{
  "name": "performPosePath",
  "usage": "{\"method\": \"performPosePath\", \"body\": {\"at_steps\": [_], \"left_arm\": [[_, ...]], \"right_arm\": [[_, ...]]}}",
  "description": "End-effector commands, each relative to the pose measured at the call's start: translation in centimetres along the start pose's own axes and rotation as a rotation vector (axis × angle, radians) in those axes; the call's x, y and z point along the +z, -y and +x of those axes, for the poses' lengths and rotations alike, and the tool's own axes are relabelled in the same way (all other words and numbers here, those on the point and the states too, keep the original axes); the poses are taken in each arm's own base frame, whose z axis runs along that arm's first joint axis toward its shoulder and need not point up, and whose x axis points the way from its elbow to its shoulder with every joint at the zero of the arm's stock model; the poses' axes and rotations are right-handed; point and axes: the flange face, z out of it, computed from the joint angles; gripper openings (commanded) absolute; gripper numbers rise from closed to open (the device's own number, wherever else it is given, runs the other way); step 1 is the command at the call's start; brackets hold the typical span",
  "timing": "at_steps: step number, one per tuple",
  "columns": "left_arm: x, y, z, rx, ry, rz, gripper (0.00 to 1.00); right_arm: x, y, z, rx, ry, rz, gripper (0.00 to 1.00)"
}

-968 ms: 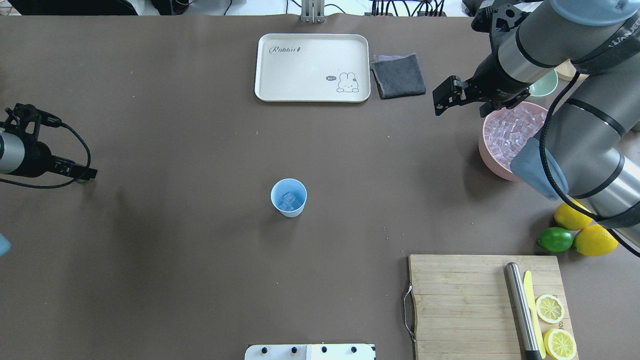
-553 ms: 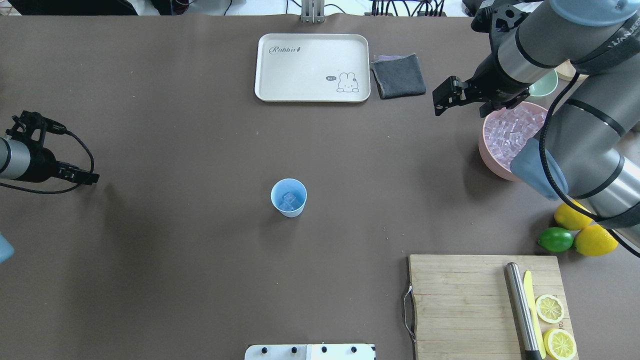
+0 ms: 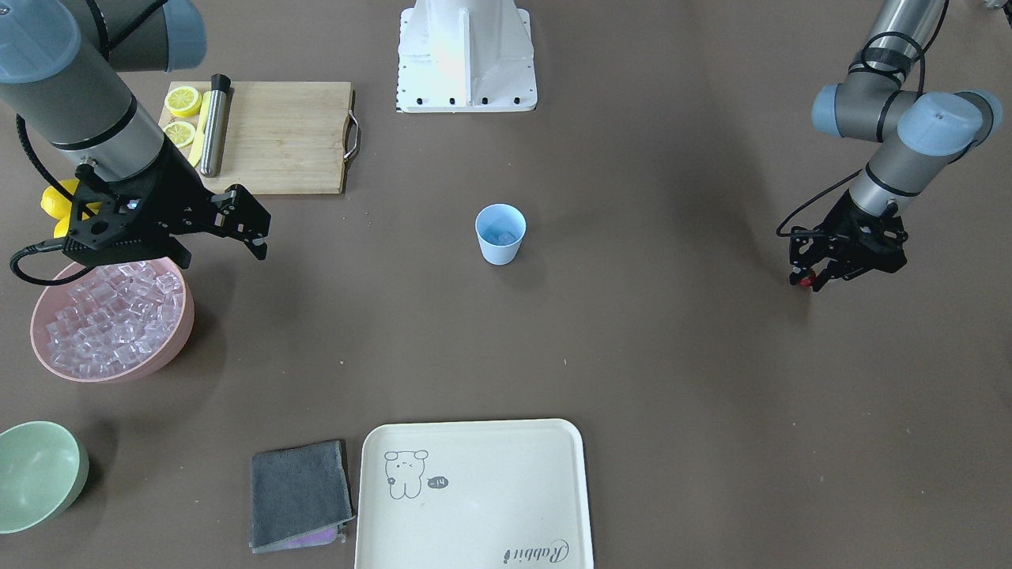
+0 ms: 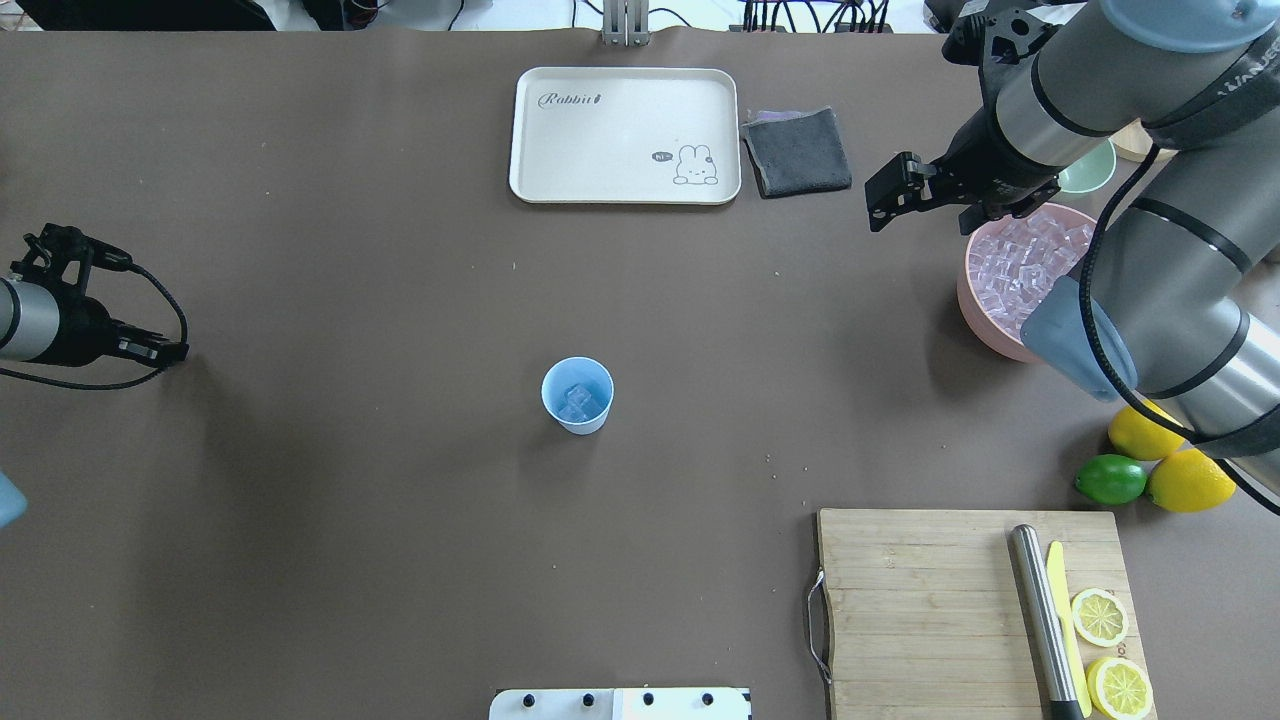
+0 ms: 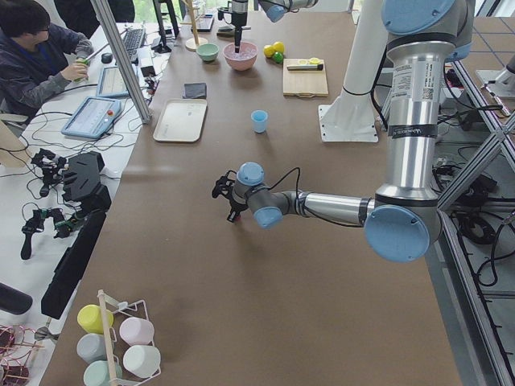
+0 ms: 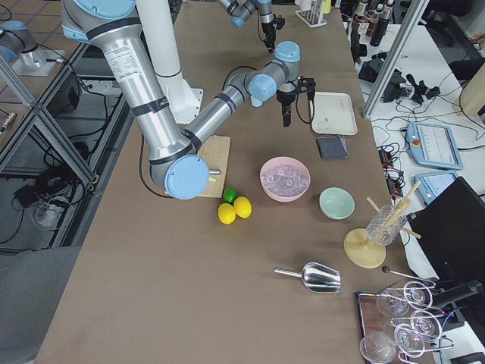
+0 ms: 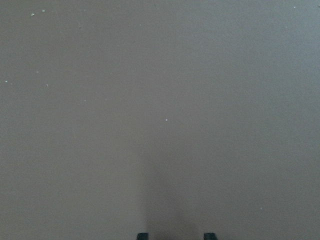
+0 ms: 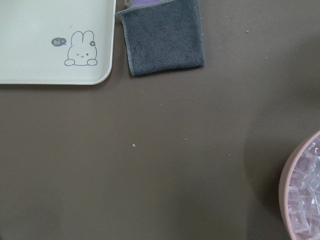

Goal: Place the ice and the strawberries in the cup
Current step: 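Lower the left gripper onto the red strawberry and grasp it, then carry the strawberry with the left gripper over the blue cup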

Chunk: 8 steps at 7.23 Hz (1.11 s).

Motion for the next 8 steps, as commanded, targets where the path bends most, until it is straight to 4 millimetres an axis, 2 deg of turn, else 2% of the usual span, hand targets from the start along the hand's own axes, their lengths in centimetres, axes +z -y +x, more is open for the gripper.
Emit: {"method": "performPosePath", "body": {"at_steps": [1,2,3,4,5,6,7,8], "left_arm": [[-1.3,1.3,0.9,-0.002,-0.025,0.014,0.0],[-4.6,7.0,0.3,-0.055,-0.037,0.049,0.0],[-8.6,13.5,1.3,-0.098,-0.051,0.066,0.0],[-11.6,19.3,6.0,-0.113,-0.067,0.085,0.0],[-16.0,24.7,12.8,-0.222,-0.09,0.093,0.0],[-19.2,26.1,21.0,-0.313,-0.137,0.07,0.0],[-18.2,23.8,27.7,-0.367,-0.181,0.047,0.0],[-15.2,21.3,35.3,-0.358,-0.191,0.039,0.0]], "right_arm": [[-0.1,0.0,0.0,0.002,0.001,0.002,0.99],[-0.2,0.1,0.1,0.002,0.001,0.003,0.99],[-0.2,0.1,0.1,0.002,0.001,0.003,0.99],[-0.1,0.0,0.0,0.002,0.001,0.002,0.99],[-0.1,0.0,0.0,0.001,0.001,0.0,0.99],[0.0,0.1,0.1,0.002,0.0,-0.001,0.99],[0.0,0.1,0.2,0.002,-0.001,-0.001,0.99],[0.1,0.1,0.2,-0.003,-0.002,-0.001,0.99]]}}
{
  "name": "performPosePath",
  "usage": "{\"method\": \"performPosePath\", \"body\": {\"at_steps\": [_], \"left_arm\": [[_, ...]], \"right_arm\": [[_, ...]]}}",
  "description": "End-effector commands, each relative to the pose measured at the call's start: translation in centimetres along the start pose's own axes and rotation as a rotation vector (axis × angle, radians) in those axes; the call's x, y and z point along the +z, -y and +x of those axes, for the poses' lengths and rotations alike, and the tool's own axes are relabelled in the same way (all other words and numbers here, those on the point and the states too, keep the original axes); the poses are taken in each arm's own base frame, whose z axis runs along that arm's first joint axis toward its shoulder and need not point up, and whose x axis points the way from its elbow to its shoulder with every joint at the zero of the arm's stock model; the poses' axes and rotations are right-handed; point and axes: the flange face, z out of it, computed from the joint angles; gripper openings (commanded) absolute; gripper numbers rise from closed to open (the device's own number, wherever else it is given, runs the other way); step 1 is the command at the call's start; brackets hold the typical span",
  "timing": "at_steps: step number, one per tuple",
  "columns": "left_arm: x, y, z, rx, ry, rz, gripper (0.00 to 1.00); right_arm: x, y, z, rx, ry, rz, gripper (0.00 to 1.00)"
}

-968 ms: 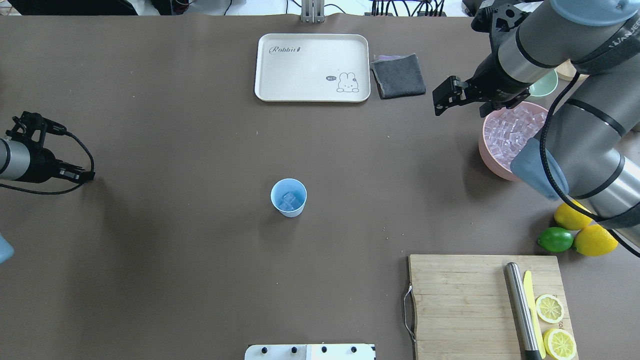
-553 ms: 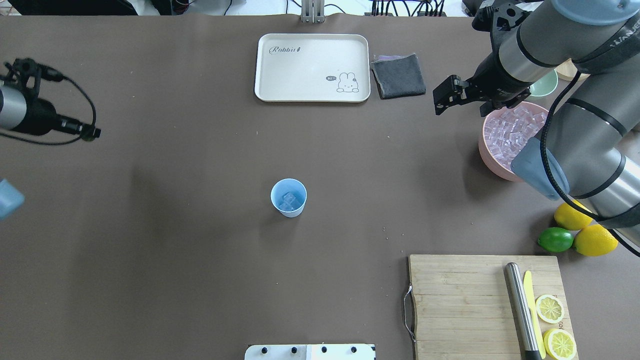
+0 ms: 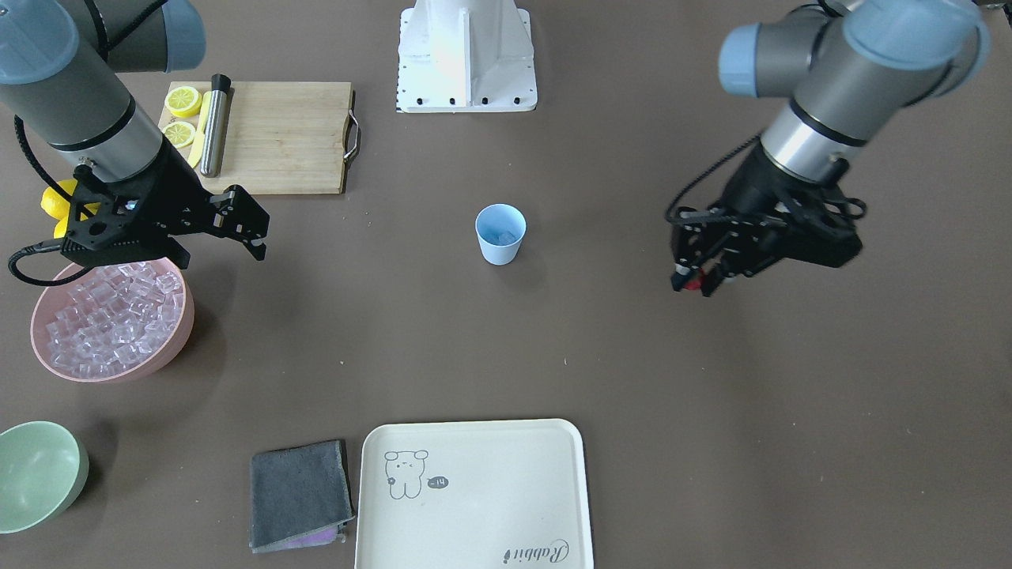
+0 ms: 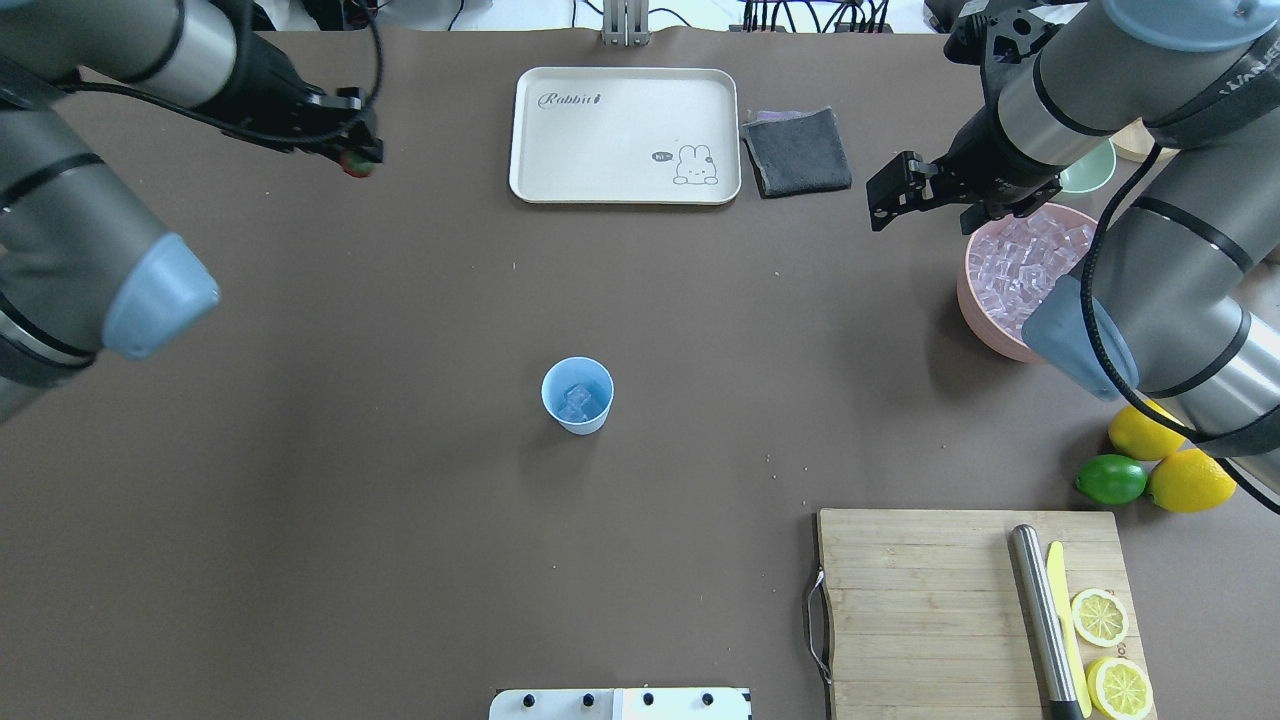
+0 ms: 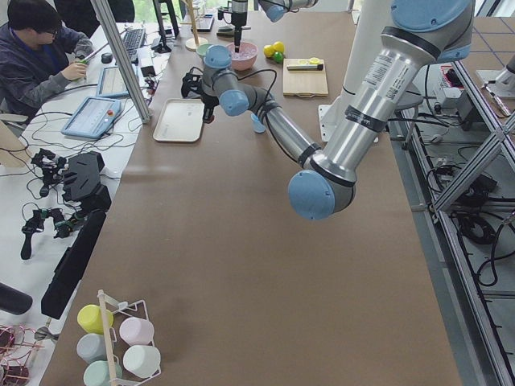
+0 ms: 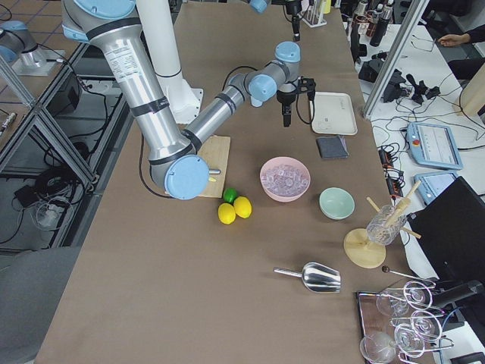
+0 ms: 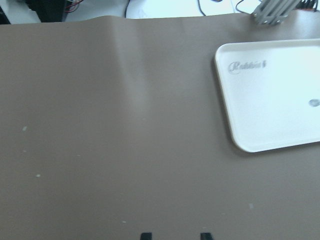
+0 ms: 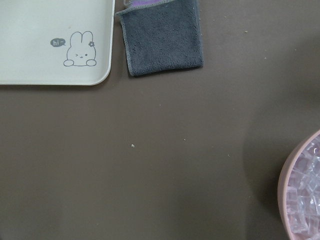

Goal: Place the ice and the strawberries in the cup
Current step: 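Carry the strawberry with the left gripper over the blue cup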

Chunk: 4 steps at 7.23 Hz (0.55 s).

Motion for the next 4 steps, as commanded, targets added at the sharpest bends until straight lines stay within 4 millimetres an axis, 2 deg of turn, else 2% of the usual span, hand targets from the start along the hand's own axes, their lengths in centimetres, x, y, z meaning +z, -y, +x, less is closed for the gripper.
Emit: {"method": "performPosePath", "body": {"at_steps": [1,2,4], "left_arm": [[5.5,-10.5,12.1,-0.006,-0.039,-0.019,0.0],[7.0,-12.9,13.5,0.004,-0.038,-0.012,0.0],[10.1,-13.8,13.0,0.014,-0.049,-0.018,0.0]], "right_arm": [[0.0,0.1,0.1,-0.006,-0.002,0.001,0.99],[-0.1,0.1,0.2,-0.006,-0.002,0.002,1.0],[-0.1,0.2,0.1,-0.006,-0.002,0.004,0.99]]}}
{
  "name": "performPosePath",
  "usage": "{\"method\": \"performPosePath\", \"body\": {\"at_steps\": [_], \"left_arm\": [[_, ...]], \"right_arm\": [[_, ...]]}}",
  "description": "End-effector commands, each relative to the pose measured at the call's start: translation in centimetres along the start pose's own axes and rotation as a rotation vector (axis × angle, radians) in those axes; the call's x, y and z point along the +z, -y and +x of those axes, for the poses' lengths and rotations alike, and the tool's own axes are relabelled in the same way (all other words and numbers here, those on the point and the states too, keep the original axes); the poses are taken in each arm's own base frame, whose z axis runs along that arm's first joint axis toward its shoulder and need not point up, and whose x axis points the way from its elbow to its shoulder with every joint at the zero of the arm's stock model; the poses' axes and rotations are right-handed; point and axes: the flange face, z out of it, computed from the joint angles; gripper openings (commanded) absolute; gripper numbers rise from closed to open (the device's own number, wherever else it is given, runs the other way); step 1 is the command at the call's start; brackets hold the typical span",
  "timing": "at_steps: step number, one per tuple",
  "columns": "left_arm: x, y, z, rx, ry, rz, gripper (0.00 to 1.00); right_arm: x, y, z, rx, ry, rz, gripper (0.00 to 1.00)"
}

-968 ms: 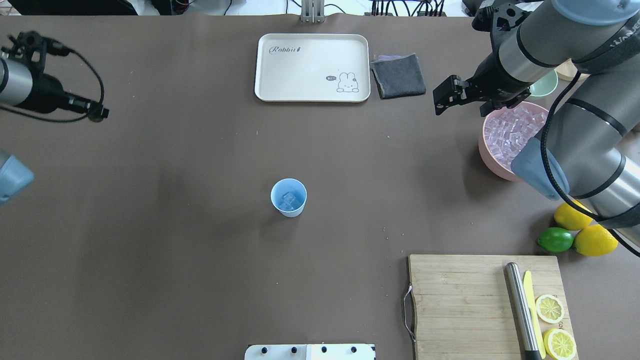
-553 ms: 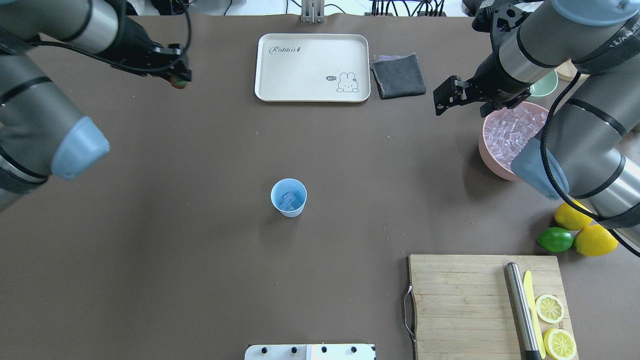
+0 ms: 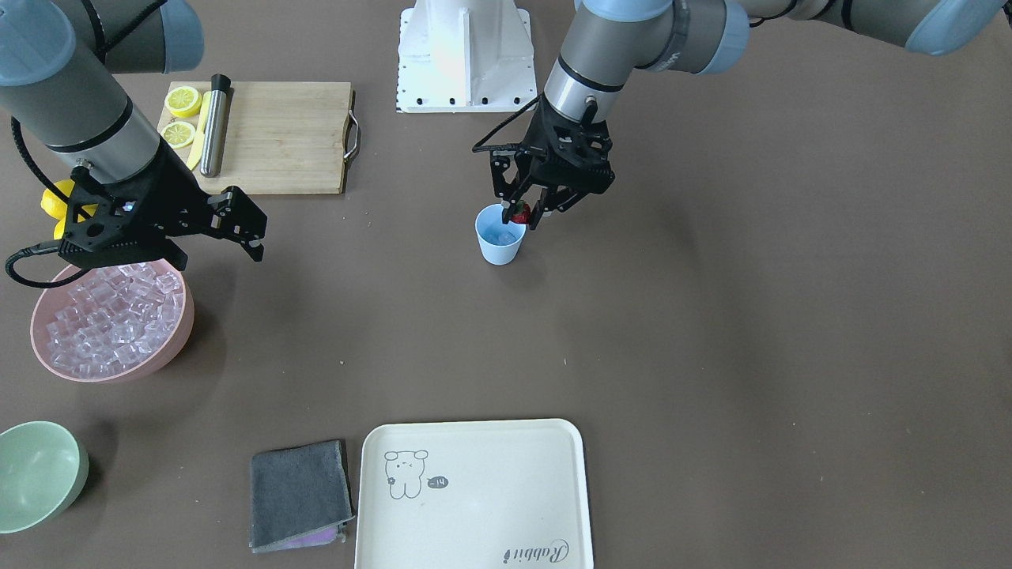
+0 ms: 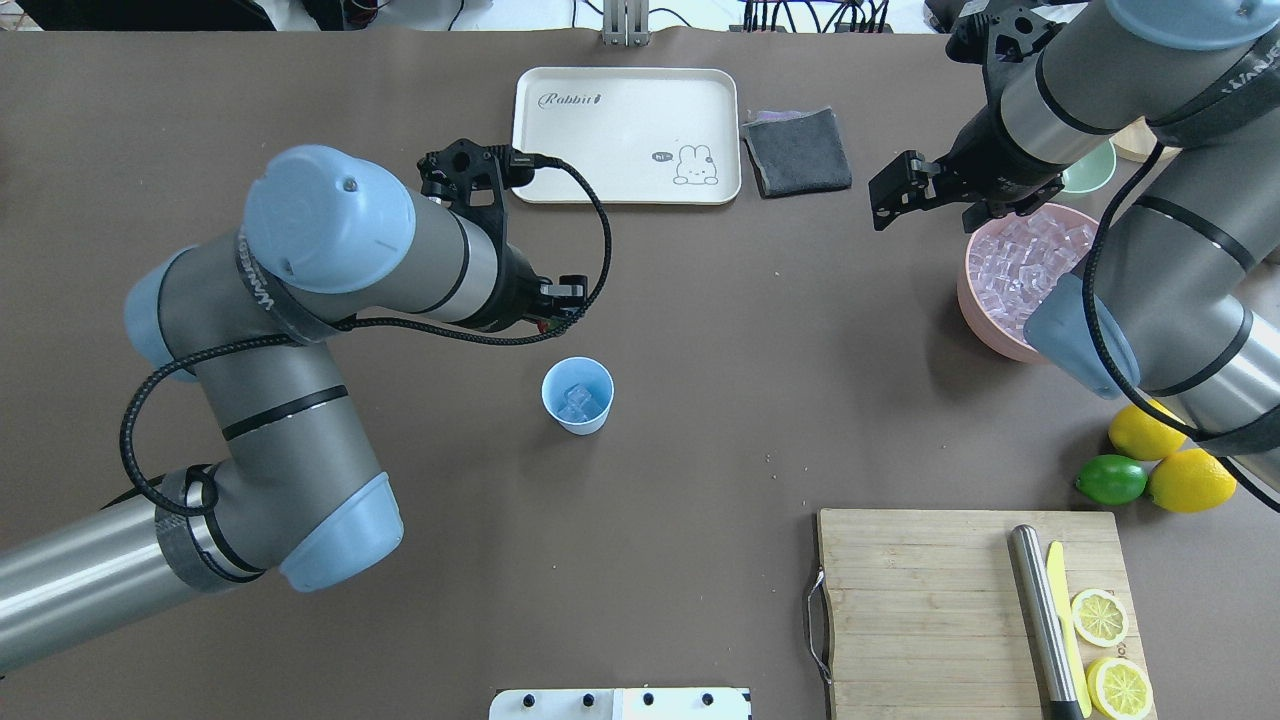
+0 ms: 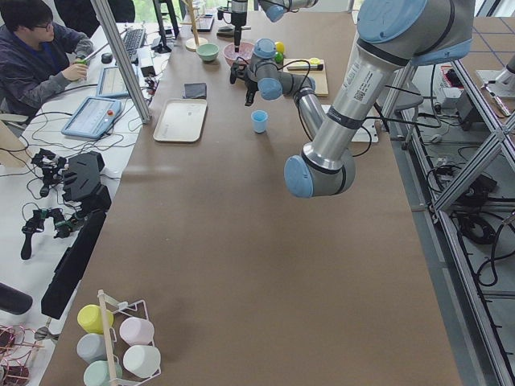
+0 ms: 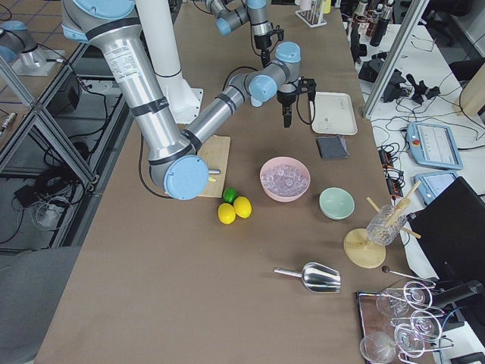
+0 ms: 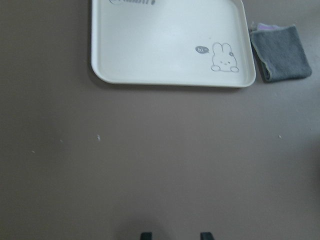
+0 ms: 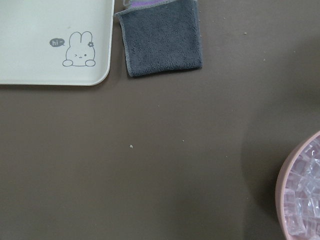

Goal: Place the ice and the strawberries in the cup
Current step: 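Carry the strawberry with the left gripper over the blue cup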

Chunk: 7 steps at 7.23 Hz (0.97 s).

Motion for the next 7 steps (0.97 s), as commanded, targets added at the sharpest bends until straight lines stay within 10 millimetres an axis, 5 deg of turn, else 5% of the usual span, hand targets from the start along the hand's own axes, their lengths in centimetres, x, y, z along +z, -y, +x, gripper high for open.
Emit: {"method": "performPosePath", "body": {"at_steps": [1,6,7], "left_arm": [[3.3,-1.5,-0.3,0.003,0.005,0.0,0.0],[4.7,-3.0,-0.2,0.007,0.02,-0.029,0.0],[5.0,-3.6,0.2,-0.018,0.021,-0.007,0.98]], "right_arm": [[-0.1,0.0,0.0,0.0,0.0,0.002,0.99],[-0.3,0.2,0.1,0.006,0.0,0.008,0.99],[-0.4,0.2,0.2,0.008,0.0,0.008,0.99]]}}
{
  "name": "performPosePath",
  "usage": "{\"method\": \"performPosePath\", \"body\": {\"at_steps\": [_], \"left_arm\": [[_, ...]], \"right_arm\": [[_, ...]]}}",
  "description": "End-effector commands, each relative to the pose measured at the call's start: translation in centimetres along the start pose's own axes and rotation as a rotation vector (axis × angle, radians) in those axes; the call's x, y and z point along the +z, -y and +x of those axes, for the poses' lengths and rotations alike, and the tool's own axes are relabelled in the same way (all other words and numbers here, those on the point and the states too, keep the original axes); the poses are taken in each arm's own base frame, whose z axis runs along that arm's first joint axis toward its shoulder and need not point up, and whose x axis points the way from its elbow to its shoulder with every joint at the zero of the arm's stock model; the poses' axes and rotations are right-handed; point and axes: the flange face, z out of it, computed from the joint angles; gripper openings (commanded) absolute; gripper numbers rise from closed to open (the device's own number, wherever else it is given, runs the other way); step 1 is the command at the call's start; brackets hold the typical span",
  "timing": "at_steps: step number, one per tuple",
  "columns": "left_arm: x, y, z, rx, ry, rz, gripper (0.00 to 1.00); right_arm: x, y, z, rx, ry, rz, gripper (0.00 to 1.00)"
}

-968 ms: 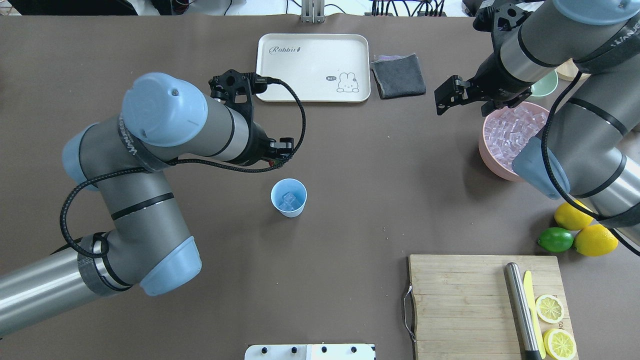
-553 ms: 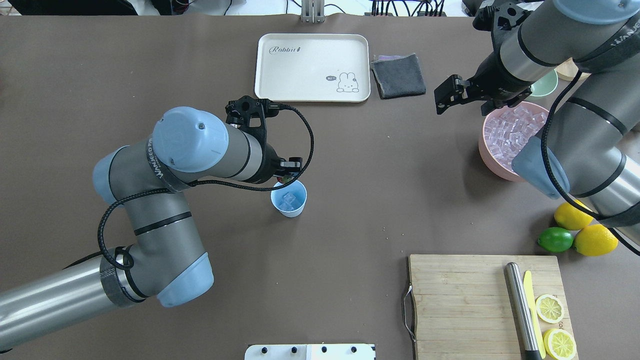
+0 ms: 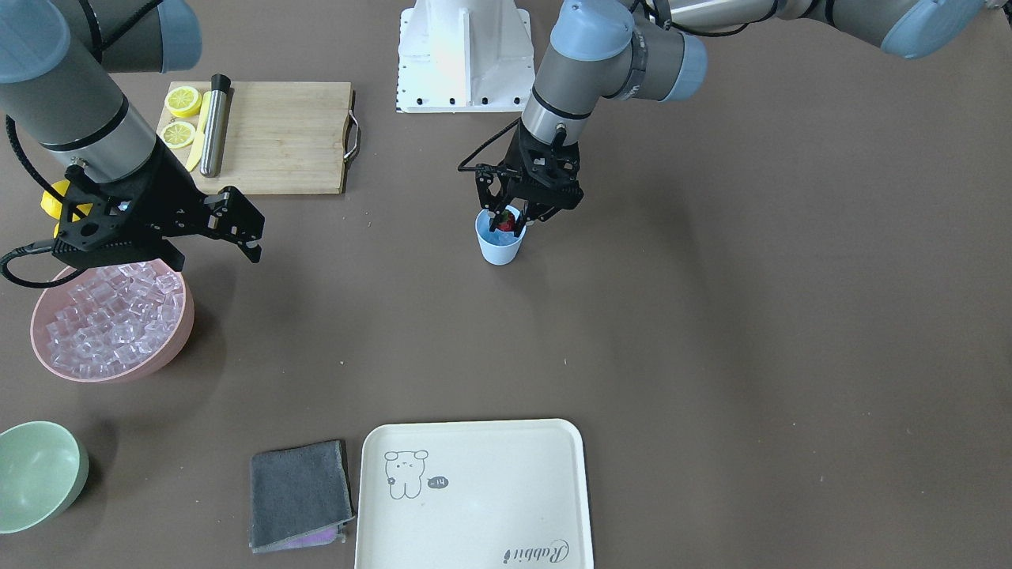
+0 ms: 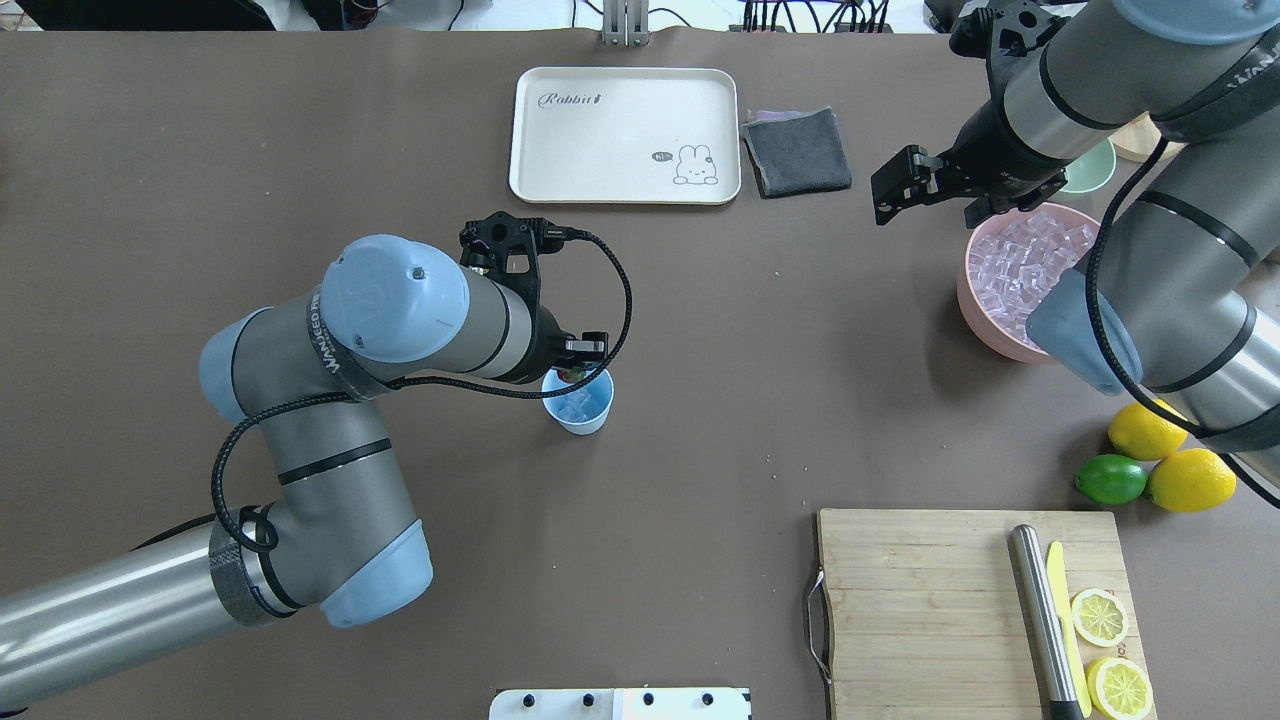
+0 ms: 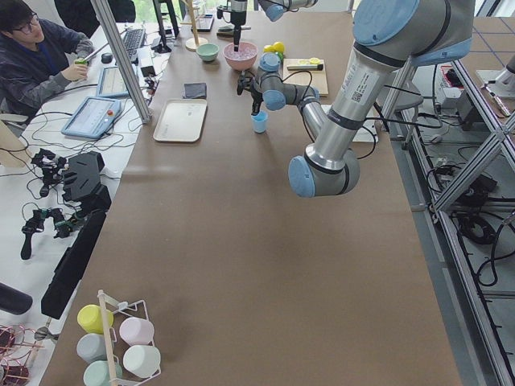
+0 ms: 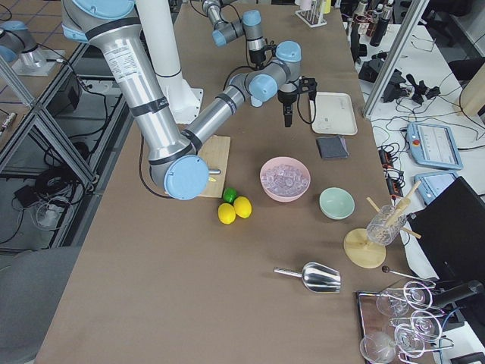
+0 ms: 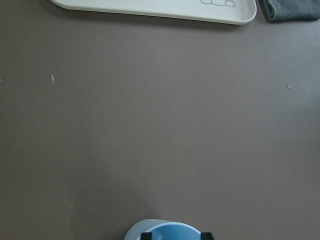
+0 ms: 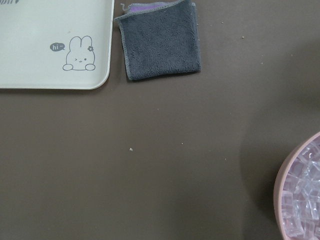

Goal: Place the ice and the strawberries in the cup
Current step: 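Carry the strawberry with the left gripper over the blue cup, then open the left gripper to drop the strawberry into the cup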

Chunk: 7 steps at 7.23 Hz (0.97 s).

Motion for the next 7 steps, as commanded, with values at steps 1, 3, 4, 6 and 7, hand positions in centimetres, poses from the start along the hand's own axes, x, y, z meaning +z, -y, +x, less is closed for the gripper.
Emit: {"method": "performPosePath", "body": {"at_steps": [1,3,4,6,7], "left_arm": [[0.8,-2.0,1.2,-0.043,0.004,0.047,0.99],[0.1,-1.6,1.2,-0.04,-0.011,0.09,0.99],[1.2,-1.4,-0.8,-0.031,0.045,0.151,0.99],[-2.5,6.7,-5.1,0.191,0.131,0.296,0.99],[-3.7,9.6,-9.6,0.179,0.154,0.278,0.99]], "right_arm": [[-0.1,0.0,0.0,0.007,0.002,0.002,0.99],[-0.1,-0.1,0.2,0.009,0.001,0.0,0.99],[-0.1,0.0,0.3,0.01,-0.001,0.001,0.99],[-0.1,0.0,0.4,0.015,-0.002,0.001,0.99],[-0.1,0.1,0.7,0.018,-0.005,0.003,0.99]]}}
